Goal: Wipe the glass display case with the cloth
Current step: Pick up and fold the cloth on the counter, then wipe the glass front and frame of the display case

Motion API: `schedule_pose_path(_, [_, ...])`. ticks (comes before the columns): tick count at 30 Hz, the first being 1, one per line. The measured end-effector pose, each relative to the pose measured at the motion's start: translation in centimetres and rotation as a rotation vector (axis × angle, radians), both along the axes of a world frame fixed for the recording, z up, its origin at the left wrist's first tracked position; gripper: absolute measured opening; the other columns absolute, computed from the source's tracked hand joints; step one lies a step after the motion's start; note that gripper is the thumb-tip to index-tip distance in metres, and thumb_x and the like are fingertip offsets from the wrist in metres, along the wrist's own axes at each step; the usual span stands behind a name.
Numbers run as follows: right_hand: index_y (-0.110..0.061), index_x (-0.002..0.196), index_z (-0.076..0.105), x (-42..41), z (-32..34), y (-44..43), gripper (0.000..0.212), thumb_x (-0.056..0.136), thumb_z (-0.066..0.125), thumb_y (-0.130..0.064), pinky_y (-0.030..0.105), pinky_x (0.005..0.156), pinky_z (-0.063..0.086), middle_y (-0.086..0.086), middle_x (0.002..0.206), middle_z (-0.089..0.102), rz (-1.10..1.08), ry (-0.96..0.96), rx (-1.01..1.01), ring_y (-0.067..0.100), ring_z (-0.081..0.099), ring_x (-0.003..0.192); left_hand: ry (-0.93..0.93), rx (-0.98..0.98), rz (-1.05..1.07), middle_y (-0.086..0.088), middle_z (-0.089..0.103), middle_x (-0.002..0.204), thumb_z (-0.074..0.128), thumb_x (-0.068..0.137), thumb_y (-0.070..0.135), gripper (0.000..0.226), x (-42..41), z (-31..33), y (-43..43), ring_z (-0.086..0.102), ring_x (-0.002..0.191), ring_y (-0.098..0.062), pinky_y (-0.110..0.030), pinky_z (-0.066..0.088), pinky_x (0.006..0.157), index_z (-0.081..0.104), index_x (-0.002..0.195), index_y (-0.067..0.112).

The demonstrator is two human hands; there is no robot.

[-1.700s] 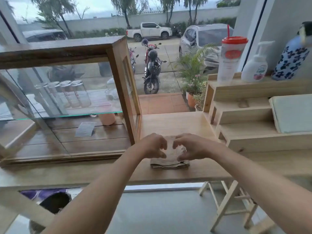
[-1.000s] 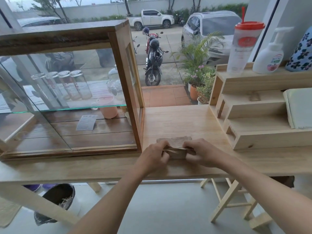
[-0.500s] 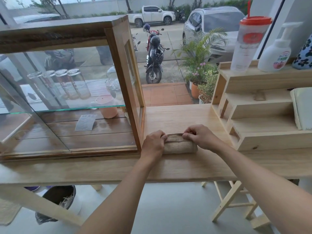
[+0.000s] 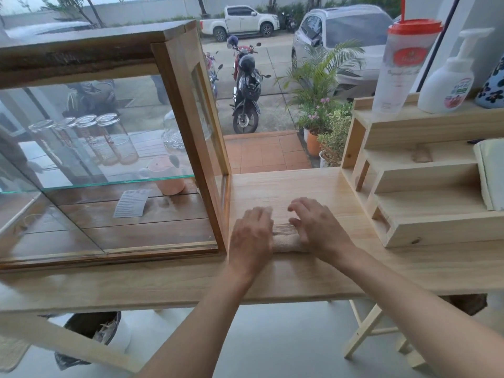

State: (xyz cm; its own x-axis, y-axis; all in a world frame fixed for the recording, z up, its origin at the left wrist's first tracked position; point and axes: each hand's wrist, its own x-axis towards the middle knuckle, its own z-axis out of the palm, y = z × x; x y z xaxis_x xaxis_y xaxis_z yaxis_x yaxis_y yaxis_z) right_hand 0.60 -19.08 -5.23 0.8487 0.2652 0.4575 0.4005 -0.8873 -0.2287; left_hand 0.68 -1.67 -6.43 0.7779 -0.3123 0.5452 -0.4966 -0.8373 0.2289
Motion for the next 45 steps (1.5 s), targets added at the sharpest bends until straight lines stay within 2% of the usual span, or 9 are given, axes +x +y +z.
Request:
schedule_pose_path(4, [-0.007, 0.139, 0.048, -0.9, -2.0, -0.7, 0.059, 0.094, 0.024, -0.038, 0.039, 0.115, 0.031, 0.013, 0.149, 0.044, 0.076, 0.314, -0.172, 0.026, 0.039, 0.138, 0.268, 0.170, -0.200, -0.009, 0.043, 0.153, 0.035, 0.105, 0.028, 0.047, -1.0, -1.4, 0.2, 0.038, 0.141, -0.023, -0.036, 0.025, 0.118, 0.039, 0.148, 0.011])
schedule_pose_path(7, [-0.011, 0.151, 0.027, -1.0, -3.0, -1.4, 0.082, 0.086, -0.002, -0.052, 0.034, 0.122, 0.013, 0.005, 0.160, 0.023, 0.040, 0.416, -0.248, 0.017, 0.014, 0.149, 0.389, 0.234, -0.198, -0.006, 0.020, 0.163, 0.026, 0.108, 0.035, 0.052, -0.8, -2.3, 0.8, 0.011, 0.152, -0.017, -0.026, -0.004, 0.121, 0.023, 0.155, 0.012])
schedule_pose_path(13, [-0.018, 0.155, 0.012, -1.4, -1.9, -1.4, 0.060, 0.102, 0.020, -0.046, 0.037, 0.122, 0.009, -0.004, 0.163, 0.008, -0.004, 0.565, -0.263, 0.012, 0.002, 0.150, 0.463, 0.249, -0.119, -0.005, 0.011, 0.165, 0.016, 0.105, 0.043, 0.060, -0.9, -2.8, 1.9, 0.002, 0.152, -0.015, -0.033, 0.003, 0.125, 0.016, 0.156, 0.011])
schedule_pose_path(17, [-0.017, 0.147, 0.026, -1.3, -0.4, -0.6, 0.055, 0.099, 0.036, -0.043, 0.040, 0.113, 0.027, 0.005, 0.153, 0.026, -0.069, 0.608, -0.244, 0.023, 0.025, 0.139, 0.548, 0.181, -0.117, -0.006, 0.018, 0.164, 0.032, 0.106, 0.039, 0.057, -0.9, -1.8, 2.1, 0.010, 0.152, -0.017, -0.035, 0.009, 0.124, 0.022, 0.155, 0.011])
schedule_pose_path(24, [-0.009, 0.098, 0.067, -0.2, 2.9, 0.5, 0.022, 0.078, 0.062, -0.019, 0.028, 0.072, 0.047, 0.013, 0.103, 0.068, -0.022, 0.744, -0.161, 0.026, 0.060, 0.092, 0.517, 0.101, -0.100, -0.009, 0.051, 0.129, 0.064, 0.091, 0.025, 0.042, -2.1, -0.2, 2.8, 0.043, 0.124, -0.026, -0.037, 0.036, 0.108, 0.054, 0.129, 0.011])
schedule_pose_path(29, [-0.026, 0.074, 0.050, -1.3, 4.3, 1.3, 0.020, 0.071, 0.056, -0.008, 0.044, 0.067, 0.051, 0.000, 0.083, 0.060, 0.159, 0.767, -0.068, 0.026, 0.060, 0.082, 0.596, 0.102, 0.024, -0.007, 0.047, 0.123, 0.070, 0.082, 0.031, 0.055, -3.9, 0.2, 4.5, 0.041, 0.121, -0.022, -0.036, 0.038, 0.108, 0.051, 0.132, 0.016])
schedule_pose_path(33, [-0.023, 0.084, 0.057, -2.5, 6.1, 4.0, 0.020, 0.073, 0.066, -0.010, 0.038, 0.062, 0.051, -0.002, 0.082, 0.061, 0.309, 0.746, -0.089, 0.022, 0.059, 0.076, 0.681, 0.033, -0.066, -0.001, 0.050, 0.134, 0.079, 0.073, 0.047, 0.087, -5.3, 2.3, 6.0, 0.044, 0.124, -0.016, -0.037, 0.041, 0.107, 0.039, 0.146, 0.020])
schedule_pose_path(38, [-0.023, 0.092, 0.060, -4.1, 8.3, 8.7, 0.028, 0.071, 0.077, -0.017, 0.027, 0.059, 0.048, -0.003, 0.088, 0.064, 0.410, 0.718, -0.107, 0.016, 0.057, 0.076, 0.740, -0.233, -0.193, 0.006, 0.064, 0.075, 0.081, 0.073, 0.032, 0.021, -7.2, 4.6, 9.5, 0.059, 0.071, -0.012, -0.040, 0.052, 0.069, 0.067, 0.084, 0.023])
schedule_pose_path(45, [-0.024, 0.115, 0.047, -5.4, 7.5, 11.6, 0.067, 0.064, 0.085, -0.046, 0.031, 0.081, 0.055, -0.002, 0.105, 0.062, 0.250, 0.525, 0.492, 0.012, 0.062, 0.096, 0.614, -0.582, -0.131, 0.015, 0.056, 0.060, 0.074, 0.076, 0.023, 0.015, -10.0, 5.4, 18.9, 0.050, 0.058, -0.004, -0.022, 0.041, 0.054, 0.064, 0.064, 0.023])
